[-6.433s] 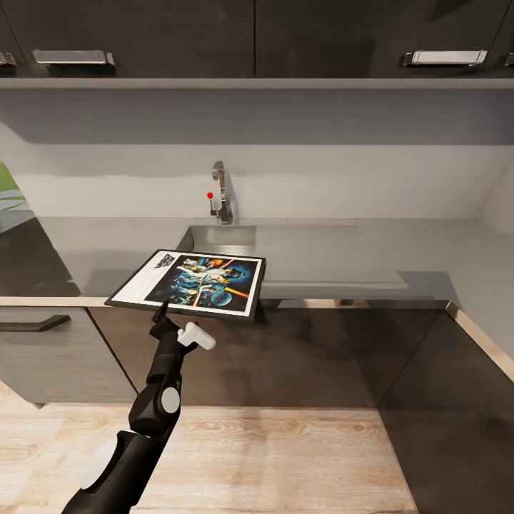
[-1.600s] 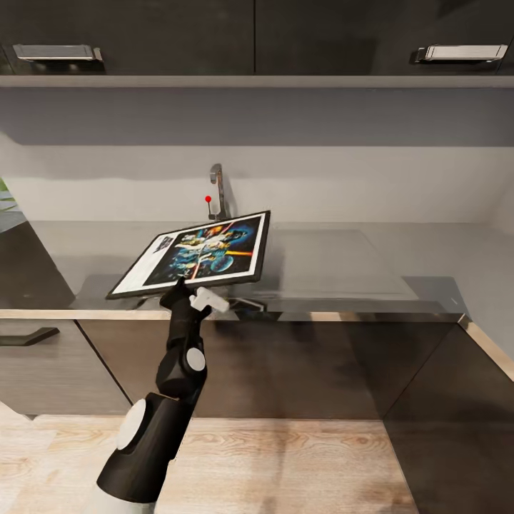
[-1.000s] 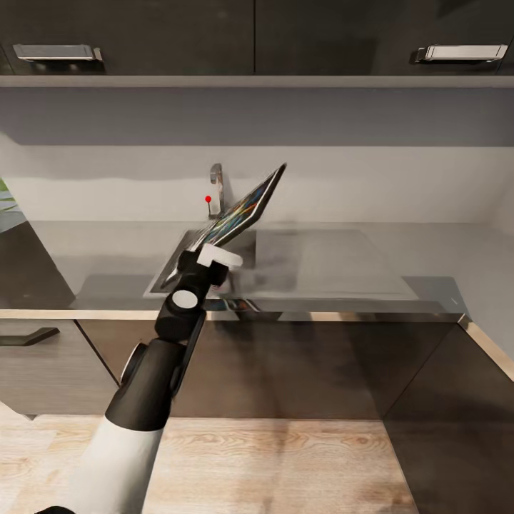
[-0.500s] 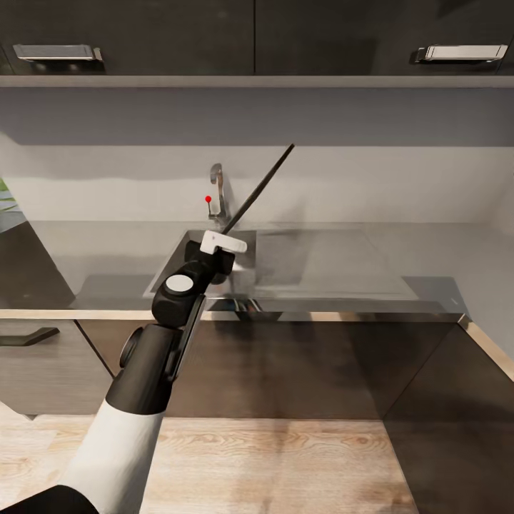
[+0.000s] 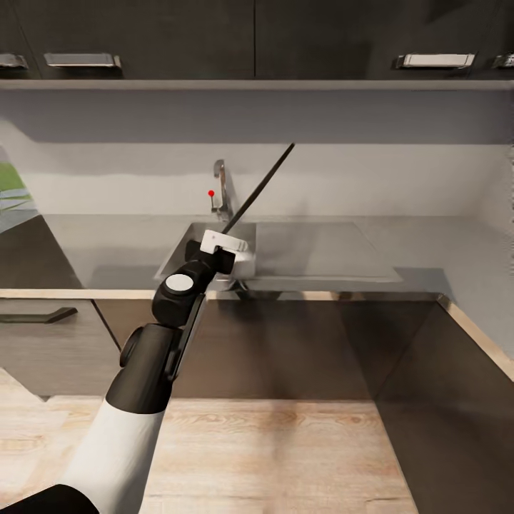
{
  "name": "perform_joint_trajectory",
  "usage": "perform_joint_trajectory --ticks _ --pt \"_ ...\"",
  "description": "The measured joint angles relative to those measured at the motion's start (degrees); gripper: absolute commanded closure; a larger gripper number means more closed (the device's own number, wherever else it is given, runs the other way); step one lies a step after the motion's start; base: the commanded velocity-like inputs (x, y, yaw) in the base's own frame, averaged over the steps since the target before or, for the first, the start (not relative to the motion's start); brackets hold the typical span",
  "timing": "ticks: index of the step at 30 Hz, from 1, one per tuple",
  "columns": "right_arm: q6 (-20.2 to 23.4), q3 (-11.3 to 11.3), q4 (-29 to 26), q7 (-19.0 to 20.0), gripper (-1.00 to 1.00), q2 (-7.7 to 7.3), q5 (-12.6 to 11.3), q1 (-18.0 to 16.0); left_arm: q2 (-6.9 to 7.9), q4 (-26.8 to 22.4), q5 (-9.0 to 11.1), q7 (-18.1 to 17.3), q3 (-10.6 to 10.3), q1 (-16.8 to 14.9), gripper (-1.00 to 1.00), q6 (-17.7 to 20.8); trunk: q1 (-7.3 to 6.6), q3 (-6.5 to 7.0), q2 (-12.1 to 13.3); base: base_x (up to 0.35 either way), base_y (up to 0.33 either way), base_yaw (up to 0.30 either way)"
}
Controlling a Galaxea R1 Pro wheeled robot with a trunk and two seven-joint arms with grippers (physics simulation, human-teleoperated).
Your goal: Pick up the poster from the kitchen countertop and hang it on one of the wall nails in the kitchen.
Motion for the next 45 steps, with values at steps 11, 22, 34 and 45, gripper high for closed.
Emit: perform_joint_trajectory --ticks 11,22,34,45 --pt "0.0 0.0 0.0 0.0 -1.0 0.0 0.0 0.0 0.0 0.0 0.0 0.0 -0.1 0.0 1.0 0.0 0.0 0.0 0.0 -0.337 0.0 0.0" --pt "0.0 0.1 0.0 0.0 -1.0 0.0 0.0 0.0 0.0 0.0 0.0 0.0 -0.1 0.0 1.0 0.0 0.0 0.0 0.0 -0.338 0.0 0.0" --pt "0.0 0.1 0.0 0.0 -1.0 0.0 0.0 0.0 0.0 0.0 0.0 0.0 0.0 0.0 1.0 0.0 0.0 0.0 0.0 -0.34 0.0 0.0" --pt "-0.1 0.0 0.0 0.0 -1.0 0.0 0.0 0.0 0.01 0.0 0.1 -0.2 0.1 0.0 1.0 0.1 -0.01 0.0 0.0 -0.307 0.0 0.0"
